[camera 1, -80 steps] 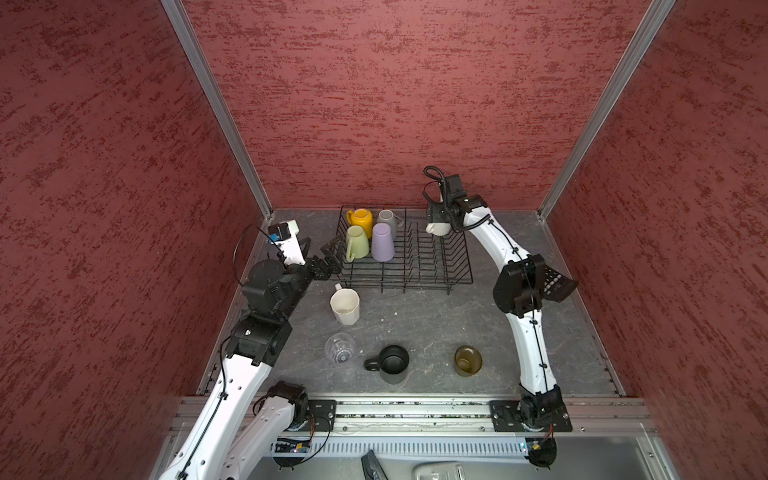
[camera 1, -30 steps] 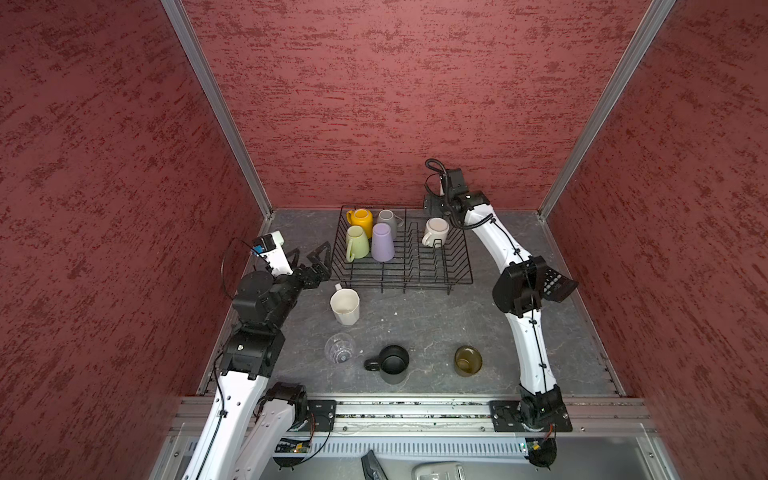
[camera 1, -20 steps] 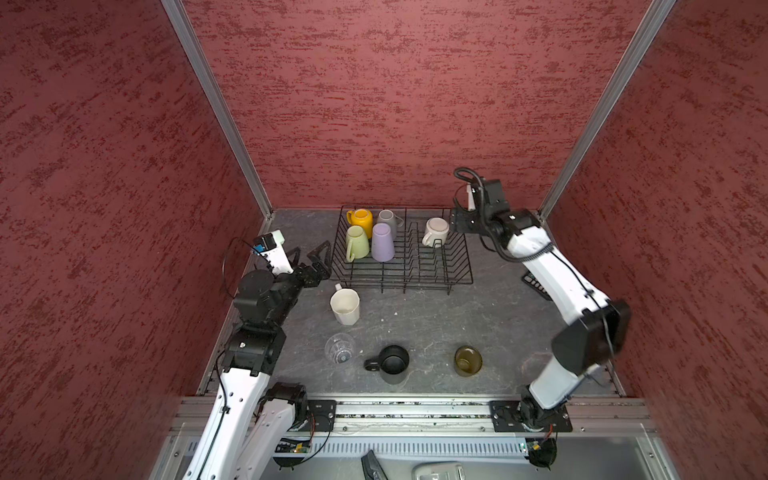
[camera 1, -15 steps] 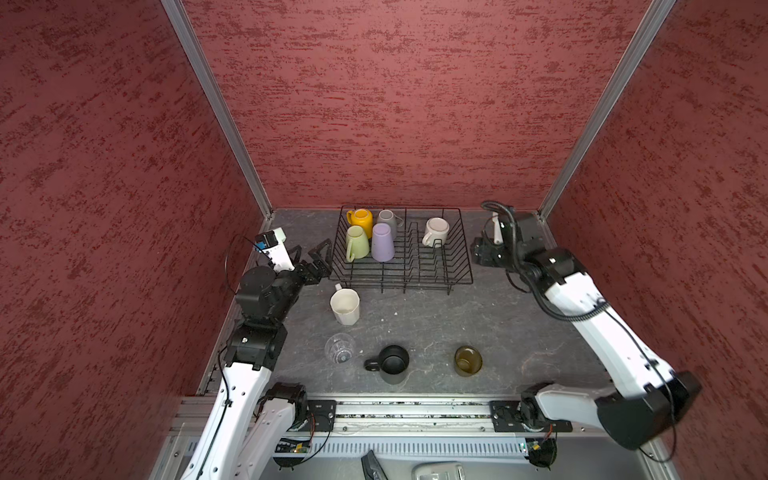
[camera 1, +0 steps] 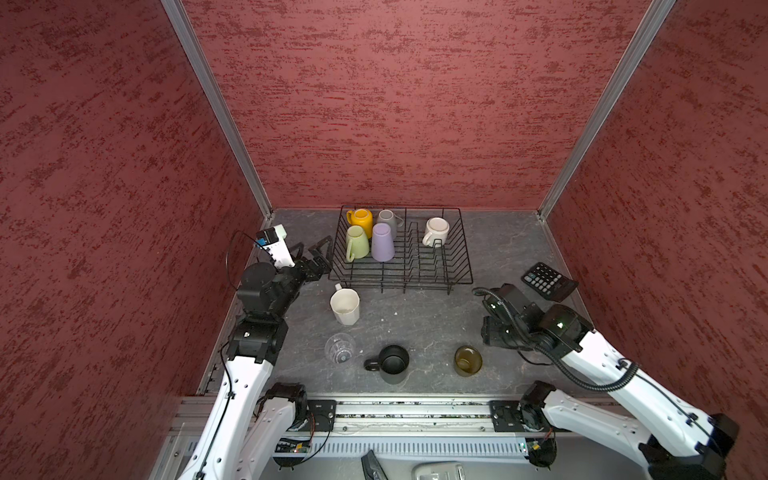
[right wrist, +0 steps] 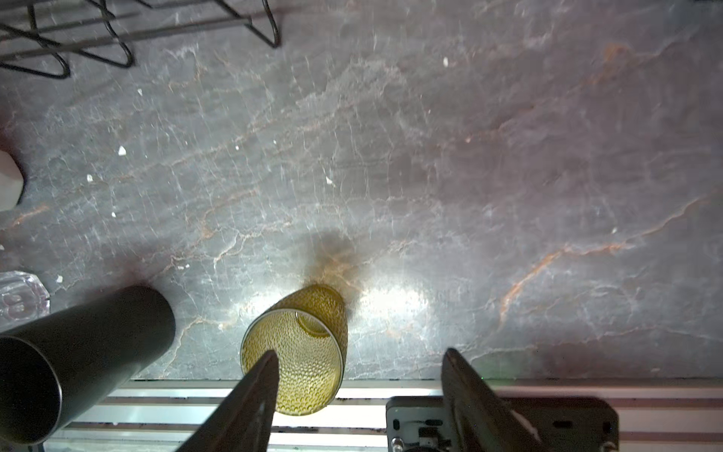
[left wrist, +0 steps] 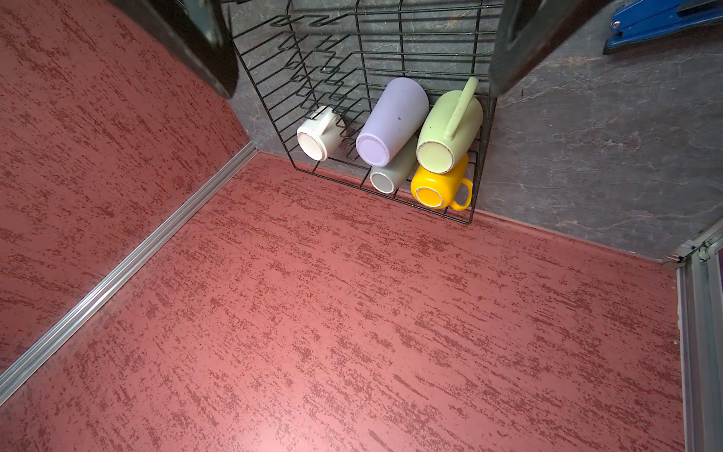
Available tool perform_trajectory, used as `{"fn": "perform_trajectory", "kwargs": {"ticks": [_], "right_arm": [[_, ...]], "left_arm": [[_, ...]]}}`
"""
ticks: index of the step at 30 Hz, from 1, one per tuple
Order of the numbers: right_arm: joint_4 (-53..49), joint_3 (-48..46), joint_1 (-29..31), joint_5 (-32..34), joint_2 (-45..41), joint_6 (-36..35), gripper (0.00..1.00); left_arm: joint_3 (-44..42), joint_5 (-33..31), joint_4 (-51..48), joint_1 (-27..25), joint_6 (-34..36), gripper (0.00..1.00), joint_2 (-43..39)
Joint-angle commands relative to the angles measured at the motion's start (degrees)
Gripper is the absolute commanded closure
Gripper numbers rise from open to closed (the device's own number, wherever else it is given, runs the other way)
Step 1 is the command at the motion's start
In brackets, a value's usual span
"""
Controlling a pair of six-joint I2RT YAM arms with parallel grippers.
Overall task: Load the cups into the dish rack
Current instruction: 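Open the right gripper and move it to the olive textured glass on the table, then grasp the olive textured glass with the right gripper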
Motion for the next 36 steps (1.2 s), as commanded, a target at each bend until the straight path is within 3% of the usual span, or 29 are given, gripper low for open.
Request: {"fn": "perform_trajectory", "kwargs": {"ticks": [1,7,20,32,36], "right_arm": [[-1.6,-2.2,3.4,-2.1,-1.8,8.5,0.34],[1.3,-6.7,9.1,-3.6,-1.1,13.3,0.36],[18.1,-16.5,9.6,-3.9,6.4,15.7,0.52],[21.9,-13.2,9.2,0.1,13.8,11.8,0.98],[19.6,-7.7,7.2,0.9,12.2,9.2,1.0]], "left_arm": [[0.4,1.4,1.4,0.7,-0.5,0.0,-0.1],[0.1,1.9,1.4,1.3,-0.5,0.0,-0.5],[-1.1,2.4,1.0,2.4,-1.3,0.0,-2.1],[-2.0,3.8,1.5,3.1,-2.9,0.0,-1.8],[-1.2,6.1,0.8,3.7,-4.1,0.0,-0.6]]}}
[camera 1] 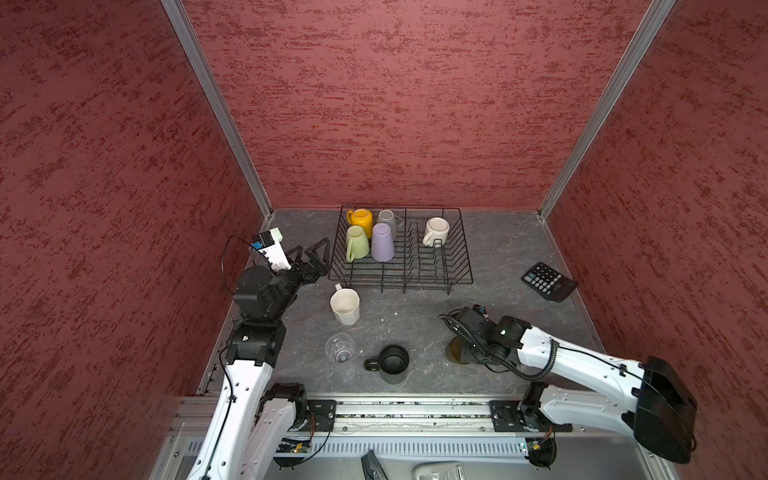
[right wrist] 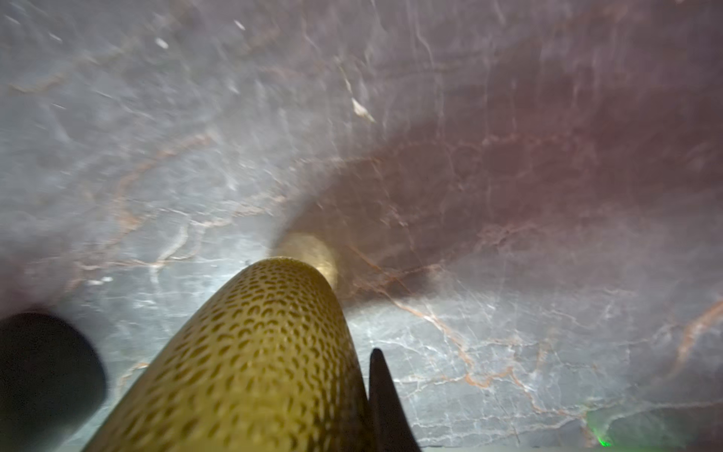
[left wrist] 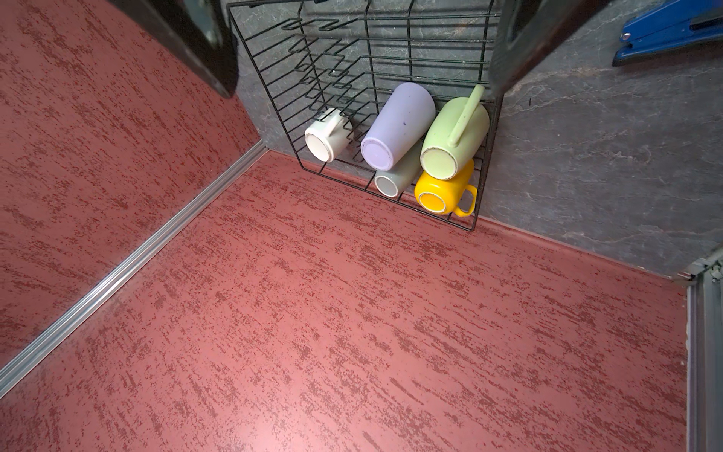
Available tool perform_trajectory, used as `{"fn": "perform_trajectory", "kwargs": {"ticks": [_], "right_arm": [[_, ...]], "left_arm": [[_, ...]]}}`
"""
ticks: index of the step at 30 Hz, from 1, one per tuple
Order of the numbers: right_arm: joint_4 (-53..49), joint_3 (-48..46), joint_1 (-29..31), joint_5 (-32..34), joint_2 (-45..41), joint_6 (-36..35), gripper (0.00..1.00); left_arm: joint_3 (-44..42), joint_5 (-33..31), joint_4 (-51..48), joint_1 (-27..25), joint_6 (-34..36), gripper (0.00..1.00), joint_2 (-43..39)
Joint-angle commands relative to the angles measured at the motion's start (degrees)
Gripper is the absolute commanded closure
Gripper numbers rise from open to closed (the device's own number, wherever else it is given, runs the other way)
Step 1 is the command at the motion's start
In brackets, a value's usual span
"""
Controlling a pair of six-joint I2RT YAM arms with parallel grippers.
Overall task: Load the cups into the dish rack
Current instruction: 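Grasp the olive textured glass with the right gripper, then lift the olive glass over the rack with the right gripper while the left reaches it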
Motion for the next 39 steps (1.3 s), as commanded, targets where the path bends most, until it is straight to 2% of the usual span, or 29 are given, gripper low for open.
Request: {"fn": "perform_trajectory", "kwargs": {"ticks": [1,4,7,12,16,21,27,30,39], "right_arm": [[-1.2,7.0,-2.2,3.1,-2.3,-2.0,1.0],[-1.5,14.2,-5.6,2.6,-4.5,-5.4,1.0],[3.5,20.3,-10.0,-0.6,-5.0,-9.7,1.0],[21.1,22.7,-17.5,-13.7,-2.0,-14.1,1.0],[29.4,25.5,-19.1,-20.7,3.5,-18.2,1.0],[36.2,29.9,-19.3,-28.8,10.5,-22.9,1.0],[43.1,32.7,-19.2,-39.0,15.7,-23.9,1.0],[45.2,33.2,-19.2,-41.8,17.3,-23.3,1.0],[53.6,31.6,-18.9,-46.8,20.0,-18.7,1.0]], "left_arm": [[0.8,3.4,0.3,1.1,-1.3,0.0,1.0],[2.7,8.7,-1.1,2.1,-2.7,0.0,3.5],[4.3,18.7,0.2,3.6,-6.2,0.0,7.5],[4.0,36.8,13.6,4.5,-17.8,0.04,16.2],[4.5,45.4,23.6,3.8,-26.0,0.06,22.4],[7.4,50.3,25.7,0.2,-27.6,0.06,27.5],[9.5,54.3,30.7,-3.0,-30.4,0.06,33.2],[9.8,55.9,36.2,-4.0,-33.2,0.06,35.4],[11.5,58.6,42.7,-7.8,-36.1,0.06,39.1]]}}
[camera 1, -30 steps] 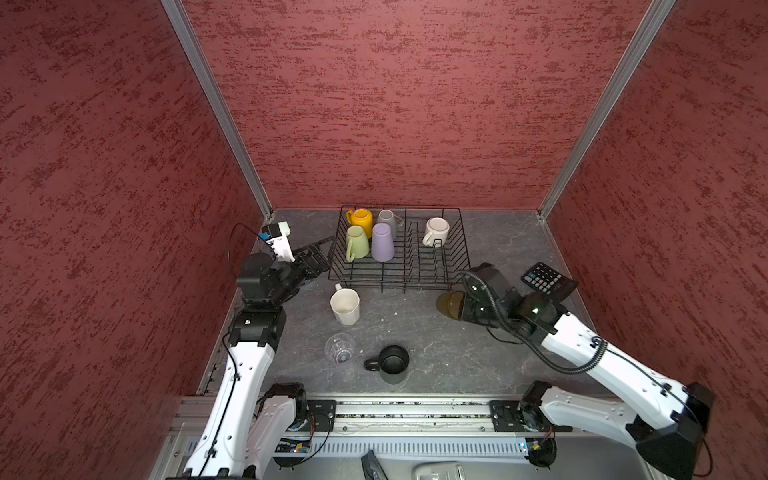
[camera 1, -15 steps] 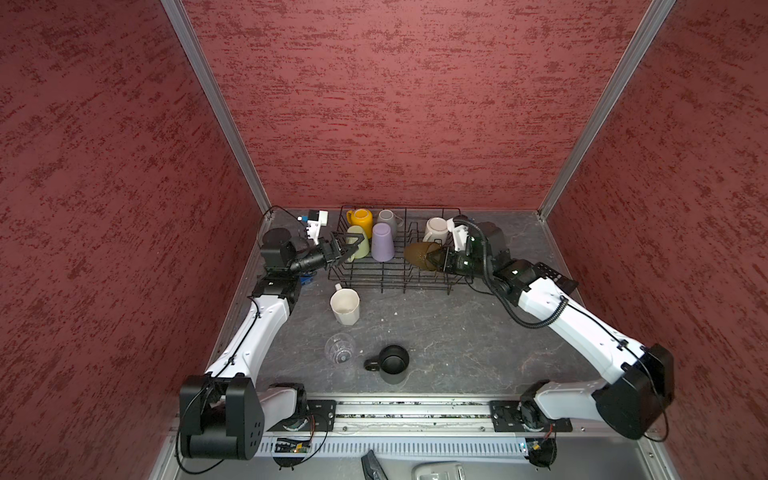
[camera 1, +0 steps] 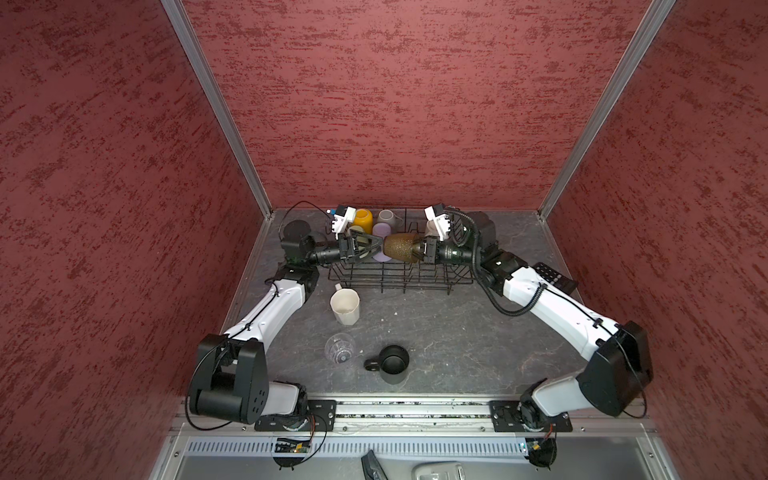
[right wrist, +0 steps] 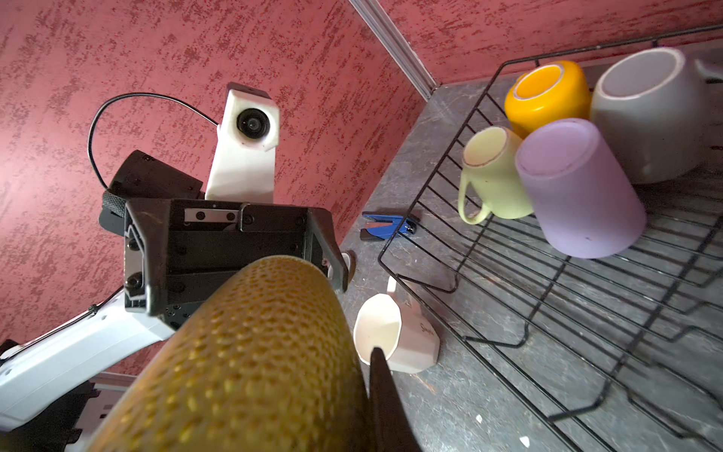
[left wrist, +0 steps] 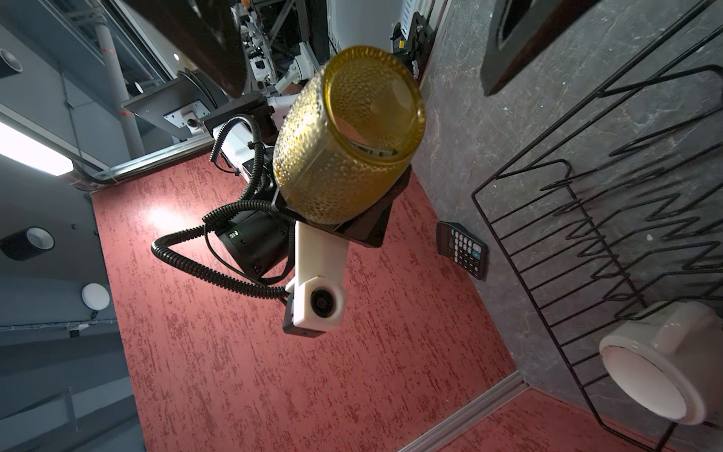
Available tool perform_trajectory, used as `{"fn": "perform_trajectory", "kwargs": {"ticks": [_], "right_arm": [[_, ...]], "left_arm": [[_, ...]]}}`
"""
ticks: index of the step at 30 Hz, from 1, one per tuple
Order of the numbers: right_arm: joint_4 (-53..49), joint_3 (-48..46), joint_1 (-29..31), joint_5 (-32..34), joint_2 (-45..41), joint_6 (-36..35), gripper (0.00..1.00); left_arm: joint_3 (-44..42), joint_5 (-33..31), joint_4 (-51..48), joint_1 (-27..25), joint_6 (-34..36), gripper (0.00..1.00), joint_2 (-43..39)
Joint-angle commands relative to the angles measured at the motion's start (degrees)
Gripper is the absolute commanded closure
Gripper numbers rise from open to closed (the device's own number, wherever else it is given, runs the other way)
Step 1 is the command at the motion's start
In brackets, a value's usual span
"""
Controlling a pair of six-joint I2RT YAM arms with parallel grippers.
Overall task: Load the cups into the dish rack
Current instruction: 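Lift the olive glass over the rack with the right gripper while the left reaches it, then close the left gripper on the olive glass and open the right gripper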
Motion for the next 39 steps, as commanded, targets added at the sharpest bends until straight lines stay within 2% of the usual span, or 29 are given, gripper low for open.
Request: {"fn": "perform_trajectory", "kwargs": {"ticks": [1,8,17,22,27,29,31,35,39], "right_arm": [[6.8,0.3,0.2,-3.8,0.9,2.4,1.0],[11.5,-0.2,1.2,-5.7,2.9,5.1,1.0],[12.7,0.6,2.0,-6.7,4.9,5.7,1.0],[12.6,0.6,2.3,-6.8,5.5,5.7,1.0],[11.6,0.7,2.3,-6.1,5.5,5.3,1.0],[11.0,0.7,2.2,-5.3,5.3,5.0,0.9],[9.8,0.9,2.2,-4.1,4.9,4.5,0.86],[8.4,0.6,1.5,-2.1,4.1,4.4,0.75],[8.3,-0.5,0.1,-0.5,2.7,5.4,0.59]], "left_arm": [[2.3,2.1,5.7,-1.2,-1.7,0.06,0.6],[1.8,2.9,15.7,-3.1,-8.2,0.1,3.2],[2.5,3.3,17.2,-4.8,-9.5,0.24,4.6],[3.0,3.5,16.9,-5.2,-9.5,0.45,4.8],[3.3,3.5,16.0,-5.1,-9.3,0.78,4.5],[3.5,3.4,15.4,-4.9,-9.2,0.9,4.3],[3.6,3.3,14.6,-4.3,-8.9,1.0,3.8],[3.6,2.7,12.0,-2.8,-7.8,1.0,2.2],[4.1,2.0,5.7,-1.4,-3.7,1.0,-0.5]]}}
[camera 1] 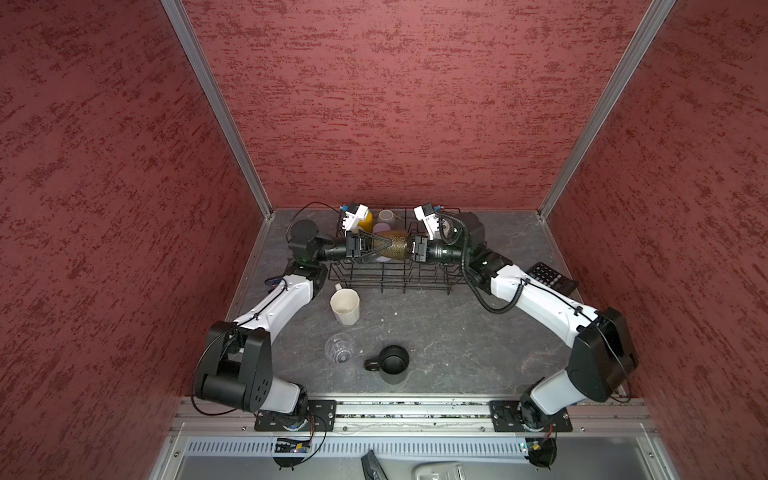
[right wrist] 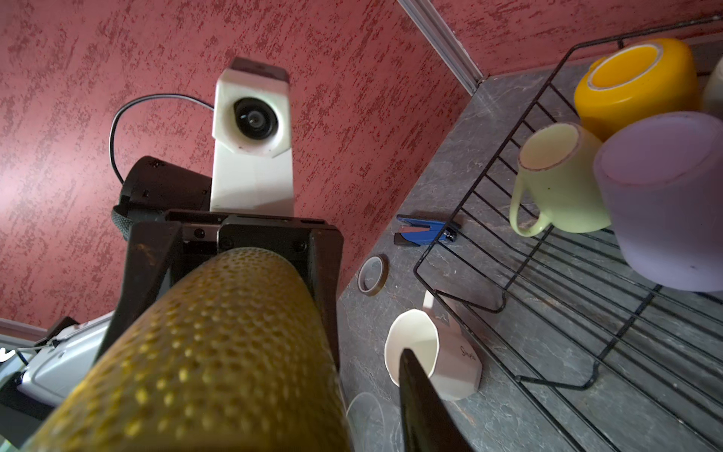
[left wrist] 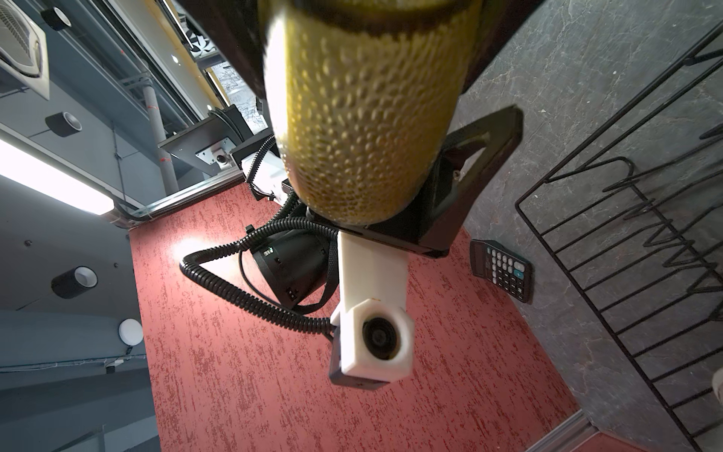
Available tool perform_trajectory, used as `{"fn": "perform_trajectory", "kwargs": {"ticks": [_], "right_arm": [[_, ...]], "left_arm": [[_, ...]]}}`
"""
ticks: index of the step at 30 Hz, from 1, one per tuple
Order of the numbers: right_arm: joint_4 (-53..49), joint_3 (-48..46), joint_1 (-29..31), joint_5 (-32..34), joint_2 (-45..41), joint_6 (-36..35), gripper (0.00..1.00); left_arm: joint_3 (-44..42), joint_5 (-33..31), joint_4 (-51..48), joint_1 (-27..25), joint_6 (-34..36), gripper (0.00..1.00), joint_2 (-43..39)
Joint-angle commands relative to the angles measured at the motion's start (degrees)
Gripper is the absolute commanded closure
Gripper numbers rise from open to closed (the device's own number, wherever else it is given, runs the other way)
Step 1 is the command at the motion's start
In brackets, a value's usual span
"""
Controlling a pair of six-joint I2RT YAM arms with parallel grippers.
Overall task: Load the cups into the dish rack
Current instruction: 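Close the left gripper on the olive glass and open the right gripper, then lower the olive glass upside down into the rack with the left gripper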
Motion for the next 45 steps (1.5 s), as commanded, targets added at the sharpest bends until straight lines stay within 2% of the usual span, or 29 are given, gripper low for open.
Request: {"fn": "perform_trajectory", "kwargs": {"ticks": [1,8,12,15,20,27,36,42,45], "right_arm": [[-1.3,-0.7,-1.4,3.4,-2.1,0.0,0.56],[-4.9,-2.8,-3.9,9.9,-5.7,-0.5,0.26],[-8.7,-4.2,-6.7,14.4,-10.5,-1.7,0.09],[-13.3,-4.1,-8.2,17.9,-12.6,-4.0,0.02],[-19.0,-3.8,-10.3,22.0,-15.7,-6.8,0.01],[-21.7,-5.0,-12.5,23.3,-17.8,-8.2,0.01],[-21.3,-6.1,-13.6,22.7,-17.7,-8.7,0.01],[-21.0,-7.2,-14.3,22.3,-17.8,-9.1,0.01],[-21.0,-7.6,-14.5,22.3,-18.2,-9.4,0.01]], "left_arm": [[2.5,-1.0,-5.9,1.4,5.4,1.0,-3.9],[6.8,-4.3,-33.1,4.6,22.3,1.0,-8.9],[11.4,-9.2,-52.5,6.3,34.6,1.0,-10.3],[16.2,-16.7,-68.1,6.4,44.7,1.0,-9.6],[22.1,-29.8,-82.9,6.2,53.6,1.0,-5.9],[28.5,-42.6,-92.5,3.9,59.2,1.0,0.4],[33.1,-57.4,-97.3,0.7,61.5,1.0,7.7],[37.7,-64.2,-98.6,-1.1,62.1,1.0,12.6],[39.0,-64.5,-98.0,-1.8,61.8,1.0,14.9]]}}
